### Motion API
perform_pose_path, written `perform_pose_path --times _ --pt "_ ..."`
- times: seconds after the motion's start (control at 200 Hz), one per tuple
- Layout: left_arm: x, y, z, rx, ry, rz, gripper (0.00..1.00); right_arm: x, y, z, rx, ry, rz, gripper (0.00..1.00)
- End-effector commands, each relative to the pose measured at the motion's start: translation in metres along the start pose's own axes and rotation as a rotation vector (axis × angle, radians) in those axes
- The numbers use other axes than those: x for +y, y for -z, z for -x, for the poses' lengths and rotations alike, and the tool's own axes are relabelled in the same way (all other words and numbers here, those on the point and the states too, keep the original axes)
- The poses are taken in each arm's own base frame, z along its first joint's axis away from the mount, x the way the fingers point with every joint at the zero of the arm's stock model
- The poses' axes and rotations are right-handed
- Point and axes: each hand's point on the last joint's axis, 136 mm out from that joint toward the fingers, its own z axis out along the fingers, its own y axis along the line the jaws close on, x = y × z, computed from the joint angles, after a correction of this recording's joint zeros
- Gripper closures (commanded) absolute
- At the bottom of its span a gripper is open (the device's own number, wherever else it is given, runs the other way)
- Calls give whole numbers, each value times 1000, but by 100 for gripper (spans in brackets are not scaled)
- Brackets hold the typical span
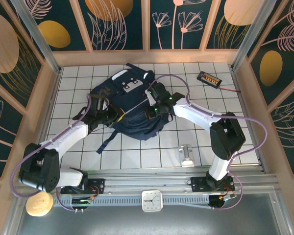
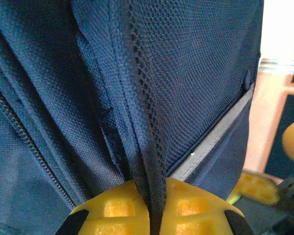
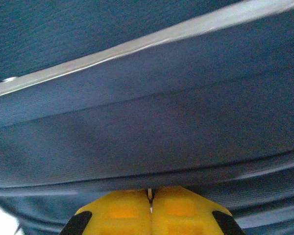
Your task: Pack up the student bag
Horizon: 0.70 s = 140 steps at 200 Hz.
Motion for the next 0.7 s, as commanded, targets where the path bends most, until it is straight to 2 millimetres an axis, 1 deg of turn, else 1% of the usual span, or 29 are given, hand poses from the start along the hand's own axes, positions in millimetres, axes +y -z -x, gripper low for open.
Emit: perform_pose_path --times 0.0,0.095,0.155,0.16,0.175,0.235,0.315,0.38,0.43,0.53,0.575,0.601,0.621,0.696 --pt "40 22 -17 76 -124 165 100 -67 16 14 -10 24 -227 100" --pt "59 36 -19 90 -180 255 100 -88 18 31 -39 11 -246 100" --pt "67 43 -18 96 -200 288 100 -87 16 42 -57 36 -242 100" --pt "67 43 -18 97 -201 289 100 -93 17 43 -61 27 -248 100" --pt "69 45 -18 101 -205 293 100 -100 18 46 -67 21 -253 100" --pt "74 48 -18 118 -215 313 100 -107 14 57 -84 39 -259 100" --pt "80 51 -15 132 -238 346 100 -102 5 69 -95 66 -210 100" --pt "82 53 -8 124 -255 369 100 -94 -2 72 -77 71 -171 100" --pt "79 54 0 107 -262 378 100 -84 -4 69 -67 74 -137 100" --pt "74 53 18 81 -285 394 100 -70 -3 53 -63 59 -94 100" --pt "73 52 27 70 -300 412 100 -65 -3 39 -53 33 -63 100" --pt "78 51 30 74 -302 432 100 -63 -2 32 -50 19 -51 100" --pt "70 53 39 57 -319 428 100 -62 -1 25 -47 5 -42 100" --pt "70 53 57 36 -356 466 100 -57 1 1 -41 -55 4 100"
